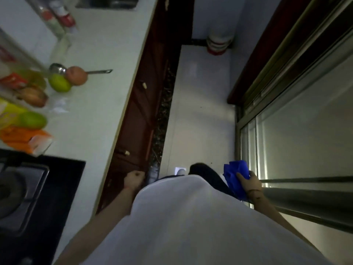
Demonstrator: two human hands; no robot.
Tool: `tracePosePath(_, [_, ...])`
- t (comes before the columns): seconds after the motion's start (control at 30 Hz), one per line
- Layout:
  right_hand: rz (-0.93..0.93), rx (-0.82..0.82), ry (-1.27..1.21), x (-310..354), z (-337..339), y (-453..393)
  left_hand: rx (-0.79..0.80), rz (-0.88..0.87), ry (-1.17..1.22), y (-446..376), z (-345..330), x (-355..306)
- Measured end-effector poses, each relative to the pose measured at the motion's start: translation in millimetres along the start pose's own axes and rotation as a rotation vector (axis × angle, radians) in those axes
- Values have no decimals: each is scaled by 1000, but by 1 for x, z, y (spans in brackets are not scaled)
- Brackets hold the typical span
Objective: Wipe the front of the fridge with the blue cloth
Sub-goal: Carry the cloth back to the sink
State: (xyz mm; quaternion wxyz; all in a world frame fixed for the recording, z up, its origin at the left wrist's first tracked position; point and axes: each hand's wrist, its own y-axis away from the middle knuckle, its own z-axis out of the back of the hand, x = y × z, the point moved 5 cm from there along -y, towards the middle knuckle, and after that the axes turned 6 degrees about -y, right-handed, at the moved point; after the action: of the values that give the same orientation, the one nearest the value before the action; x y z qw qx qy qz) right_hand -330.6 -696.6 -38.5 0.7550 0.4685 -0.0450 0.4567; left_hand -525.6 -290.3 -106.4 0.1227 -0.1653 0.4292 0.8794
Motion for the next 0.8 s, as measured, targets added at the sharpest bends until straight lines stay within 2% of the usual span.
tracePosePath(0.07, [-58,-24,4,22,8,-11,37,7,11,-15,8,-56])
tracePosePath(0.17, [-172,-50,-43,38,10,-34,47,-79,9,-77,13,-137])
tracePosePath(0.27, [-295,-48,-137,60,6,-69,88,-86,-26,-129,10,-189])
tracePosePath(0.4, [-357,-80,-312,121,14,-132,103,-81,-44,-146,22,-281])
tracePosePath(0.5, [-301,-56,-313,200,33,-196,117,-71,-94,-165,34,-337])
tracePosePath(0.63, [-123,-56,-196,335,53,-286,72,-45,-83,-206,49,-399])
tracePosePath(0.8, [49,3,-66,474,41,-365,43,32,-134,-248,59,-444])
